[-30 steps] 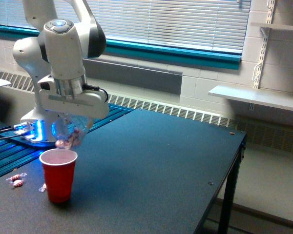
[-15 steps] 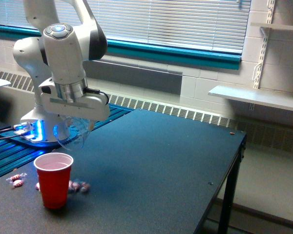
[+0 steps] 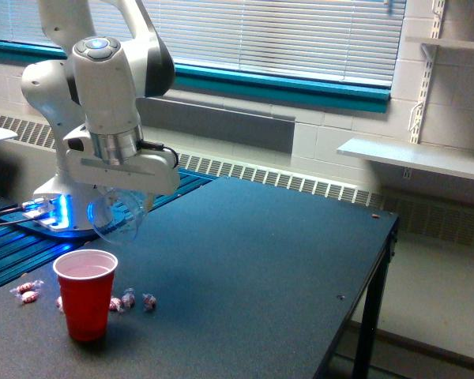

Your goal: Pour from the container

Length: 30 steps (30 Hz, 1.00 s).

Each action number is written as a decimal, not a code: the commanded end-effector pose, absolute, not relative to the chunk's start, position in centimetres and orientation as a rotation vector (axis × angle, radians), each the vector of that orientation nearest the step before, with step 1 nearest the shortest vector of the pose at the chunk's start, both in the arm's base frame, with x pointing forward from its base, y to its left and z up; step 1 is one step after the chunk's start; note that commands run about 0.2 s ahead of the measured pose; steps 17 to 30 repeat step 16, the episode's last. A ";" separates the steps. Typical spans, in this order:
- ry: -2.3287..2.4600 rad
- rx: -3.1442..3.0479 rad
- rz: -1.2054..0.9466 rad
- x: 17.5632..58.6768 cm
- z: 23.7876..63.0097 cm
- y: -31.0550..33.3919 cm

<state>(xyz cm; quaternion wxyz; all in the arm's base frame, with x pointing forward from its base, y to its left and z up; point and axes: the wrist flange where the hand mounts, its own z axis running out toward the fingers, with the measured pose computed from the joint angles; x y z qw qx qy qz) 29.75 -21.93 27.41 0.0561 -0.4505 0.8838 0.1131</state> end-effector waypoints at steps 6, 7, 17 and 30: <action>2.663 -1.468 0.324 30.2 26.6 -20.9; 2.665 -1.465 0.318 30.2 26.5 -20.8; 2.681 -1.409 0.299 30.1 26.3 -20.5; 2.681 -1.409 0.299 30.1 26.3 -20.5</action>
